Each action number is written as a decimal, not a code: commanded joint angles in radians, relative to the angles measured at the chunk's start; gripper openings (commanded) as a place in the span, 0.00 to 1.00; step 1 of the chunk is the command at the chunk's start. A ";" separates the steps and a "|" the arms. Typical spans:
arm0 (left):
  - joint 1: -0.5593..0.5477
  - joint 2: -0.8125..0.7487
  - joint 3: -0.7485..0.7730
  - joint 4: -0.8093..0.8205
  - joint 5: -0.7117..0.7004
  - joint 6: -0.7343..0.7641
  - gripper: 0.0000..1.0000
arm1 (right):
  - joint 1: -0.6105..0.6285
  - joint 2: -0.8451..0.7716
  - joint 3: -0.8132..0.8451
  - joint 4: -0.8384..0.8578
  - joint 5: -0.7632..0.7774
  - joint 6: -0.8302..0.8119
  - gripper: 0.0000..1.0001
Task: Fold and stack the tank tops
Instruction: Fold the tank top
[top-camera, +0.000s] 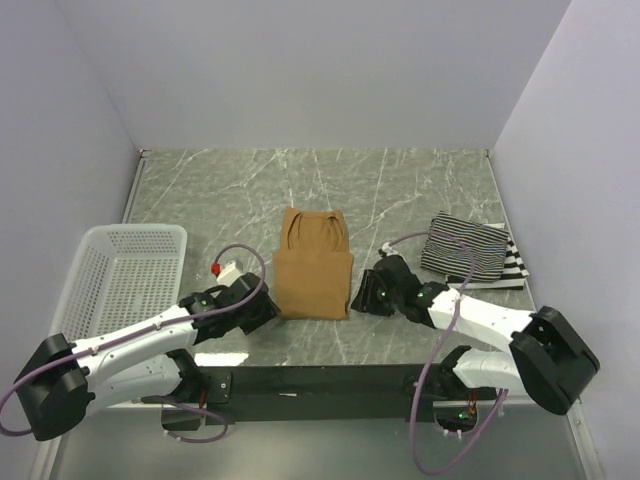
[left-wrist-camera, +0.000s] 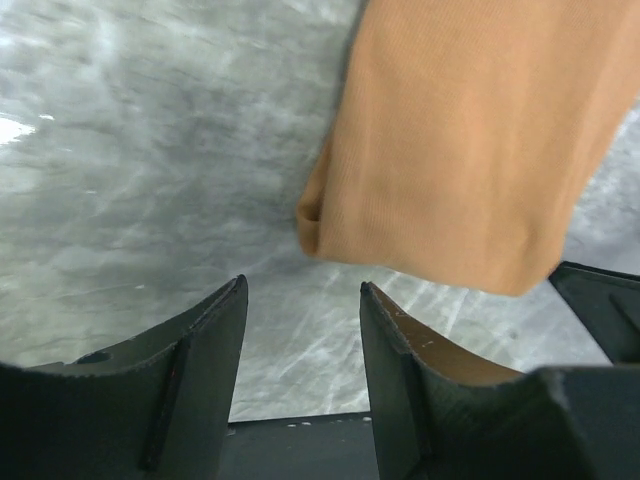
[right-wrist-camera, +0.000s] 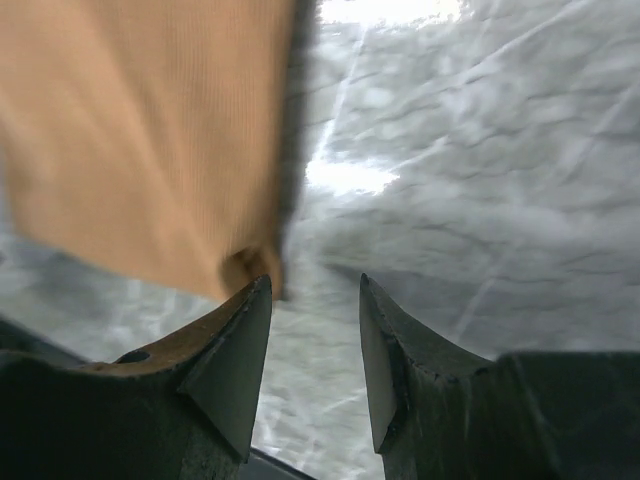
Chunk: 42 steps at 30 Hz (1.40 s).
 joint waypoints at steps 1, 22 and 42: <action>0.019 -0.023 -0.041 0.137 0.066 0.000 0.54 | 0.021 -0.079 -0.087 0.171 -0.045 0.137 0.48; 0.131 0.052 -0.198 0.355 0.201 -0.070 0.48 | 0.107 -0.248 -0.287 0.323 0.007 0.363 0.50; 0.133 0.141 -0.206 0.358 0.183 -0.072 0.40 | 0.151 -0.044 -0.269 0.424 0.067 0.442 0.50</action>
